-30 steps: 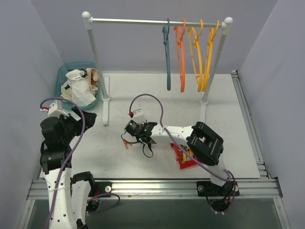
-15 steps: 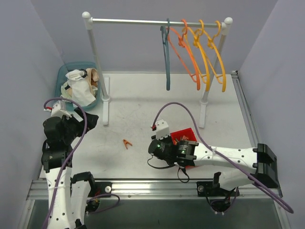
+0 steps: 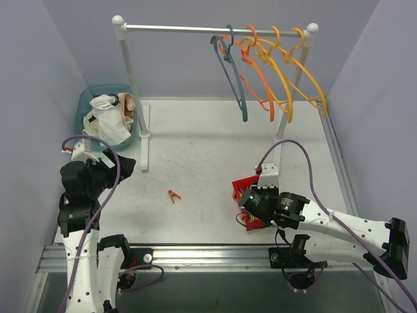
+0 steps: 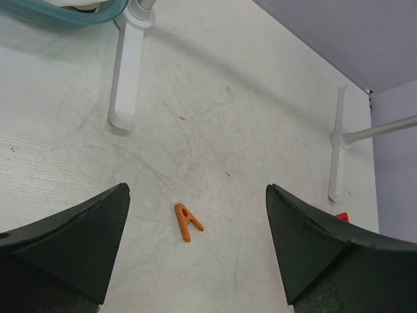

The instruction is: Remove the underwear clipped to the hanger

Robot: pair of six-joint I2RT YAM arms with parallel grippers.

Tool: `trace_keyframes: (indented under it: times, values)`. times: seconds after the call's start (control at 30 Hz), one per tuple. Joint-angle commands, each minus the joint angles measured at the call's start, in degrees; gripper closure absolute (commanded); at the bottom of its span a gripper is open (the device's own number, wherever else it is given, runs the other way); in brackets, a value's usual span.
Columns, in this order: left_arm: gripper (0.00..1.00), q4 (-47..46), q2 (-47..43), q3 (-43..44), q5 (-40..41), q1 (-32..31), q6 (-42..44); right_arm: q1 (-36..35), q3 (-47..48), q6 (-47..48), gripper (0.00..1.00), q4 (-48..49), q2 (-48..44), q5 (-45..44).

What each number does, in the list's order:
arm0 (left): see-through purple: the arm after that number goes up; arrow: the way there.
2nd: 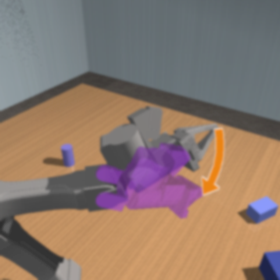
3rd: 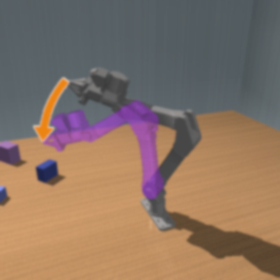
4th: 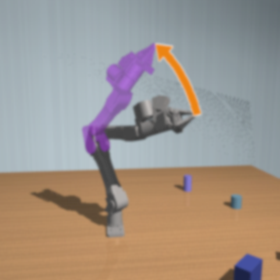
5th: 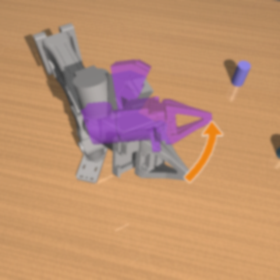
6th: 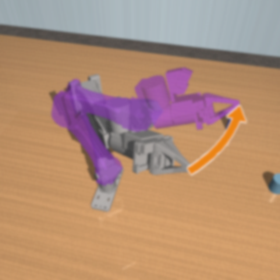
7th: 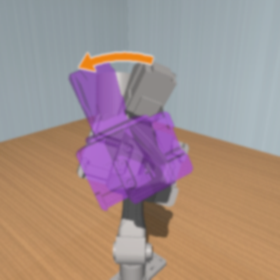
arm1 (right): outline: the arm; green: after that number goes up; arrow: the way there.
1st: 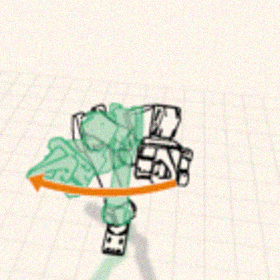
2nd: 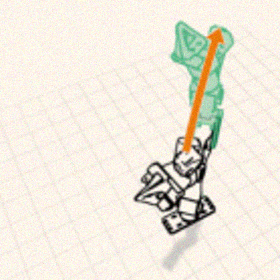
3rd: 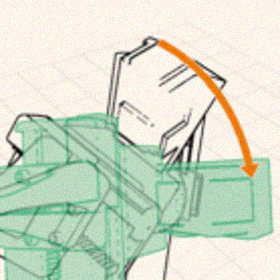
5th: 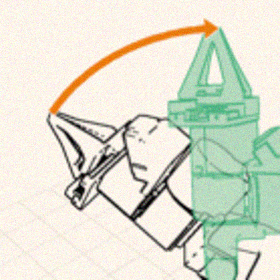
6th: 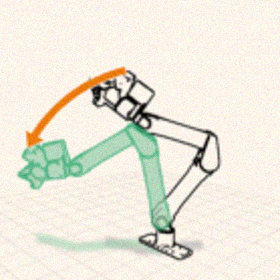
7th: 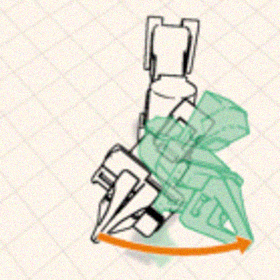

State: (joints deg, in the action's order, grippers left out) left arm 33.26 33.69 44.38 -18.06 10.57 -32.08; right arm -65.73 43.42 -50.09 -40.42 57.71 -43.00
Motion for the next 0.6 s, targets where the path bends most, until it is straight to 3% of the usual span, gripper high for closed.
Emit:
trace_keyframes:
  times: [0.0,0.03,0.1,0.17,0.27,0.37,0.57]
  values:
    - [0.06,-1.4,-0.2,-0.1,-1.2,-0.3,1.3,2.2,-2.7,3.1,0.98,2.6,-2.5,1.7]
    - [0.06,-1.4,-0.4,-0.1,-1.2,-0.2,1.3,2.7,-3.2,3.9,0.95,3.7,-3.0,2.7]
    - [0.06,-1.4,-0.5,-0.2,-1.2,-0.3,1.3,3.0,-4.6,6.4,0.69,6.0,-4.2,5.6]
    - [0.06,-1.4,-0.4,-0.3,-1.4,-0.3,1.3,3.2,-5.2,8.7,0.48,8.6,-4.8,7.3]
    - [0.06,-1.7,-0.5,-0.4,-1.4,-0.3,1.2,3.1,-5.8,11.7,0.29,13.1,-4.8,11.5]
    - [0.06,-1.8,-0.7,-0.6,-1.4,-0.2,1.3,3.2,-5.5,16.7,0.18,19.9,-3.4,19.3]
    - [0.06,-2.1,-0.7,-0.6,-2.0,-0.2,1.0,0.0,2.9,26.7,0.17,31.6,10.4,34.1]
